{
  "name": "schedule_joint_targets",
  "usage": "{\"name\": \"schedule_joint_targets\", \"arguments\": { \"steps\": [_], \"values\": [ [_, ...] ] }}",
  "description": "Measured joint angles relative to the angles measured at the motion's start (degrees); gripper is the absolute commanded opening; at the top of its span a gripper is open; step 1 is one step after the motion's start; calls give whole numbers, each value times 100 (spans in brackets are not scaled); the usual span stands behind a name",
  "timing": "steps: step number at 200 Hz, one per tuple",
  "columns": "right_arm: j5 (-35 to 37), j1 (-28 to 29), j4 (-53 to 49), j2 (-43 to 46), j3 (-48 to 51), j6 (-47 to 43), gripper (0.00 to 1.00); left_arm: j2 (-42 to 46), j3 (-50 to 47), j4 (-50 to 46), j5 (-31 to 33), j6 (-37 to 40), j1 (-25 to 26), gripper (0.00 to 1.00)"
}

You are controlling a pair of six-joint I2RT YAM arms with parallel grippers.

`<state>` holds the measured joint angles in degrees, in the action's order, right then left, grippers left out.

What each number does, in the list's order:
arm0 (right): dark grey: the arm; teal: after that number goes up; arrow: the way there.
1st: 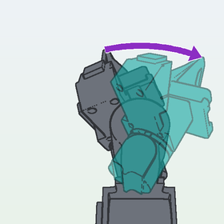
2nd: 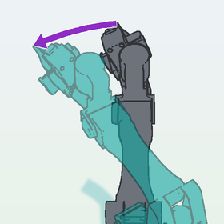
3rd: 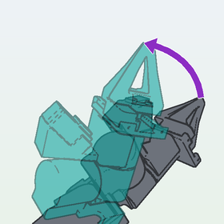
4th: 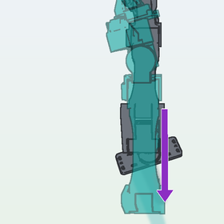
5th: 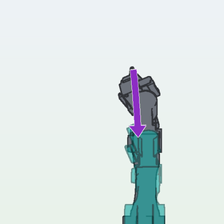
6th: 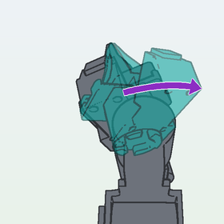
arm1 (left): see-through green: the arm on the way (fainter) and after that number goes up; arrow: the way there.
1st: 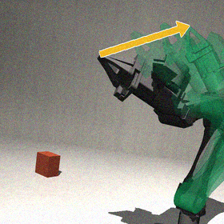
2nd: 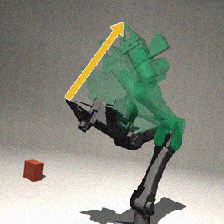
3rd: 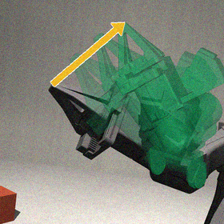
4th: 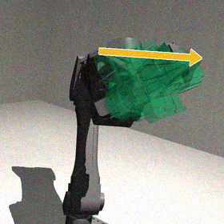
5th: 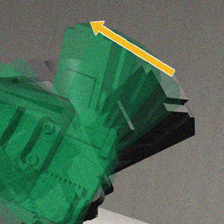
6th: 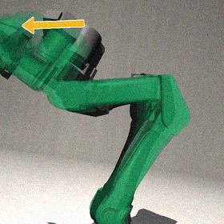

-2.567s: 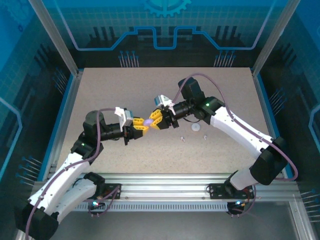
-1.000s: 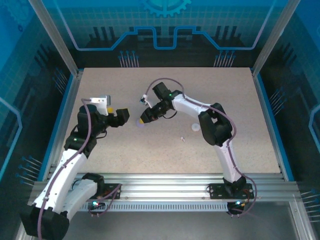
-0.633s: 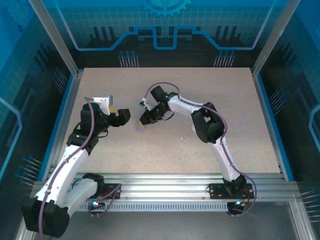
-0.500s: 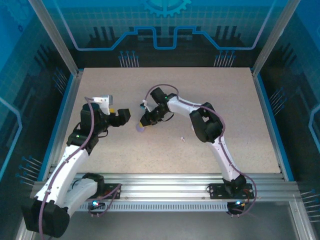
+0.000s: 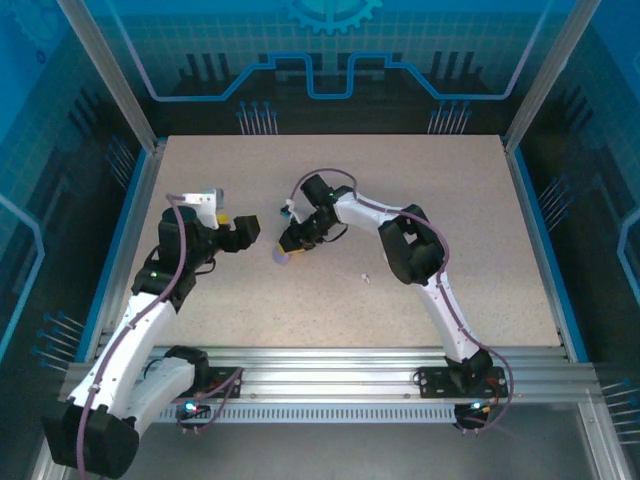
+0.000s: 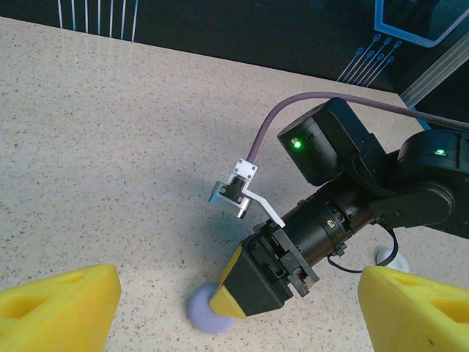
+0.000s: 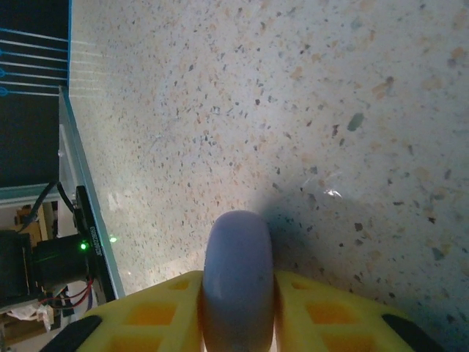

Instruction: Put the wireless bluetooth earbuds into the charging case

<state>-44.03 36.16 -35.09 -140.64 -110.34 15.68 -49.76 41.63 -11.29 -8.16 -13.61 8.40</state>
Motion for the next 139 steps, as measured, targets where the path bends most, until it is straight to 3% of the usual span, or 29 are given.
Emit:
{"name": "schedule_joint_targets", "arguments": {
  "steps": [139],
  "values": [
    [433,-98,-92,140,70,116,45,-2,0,0,-26,2,0,84]
  ]
}}
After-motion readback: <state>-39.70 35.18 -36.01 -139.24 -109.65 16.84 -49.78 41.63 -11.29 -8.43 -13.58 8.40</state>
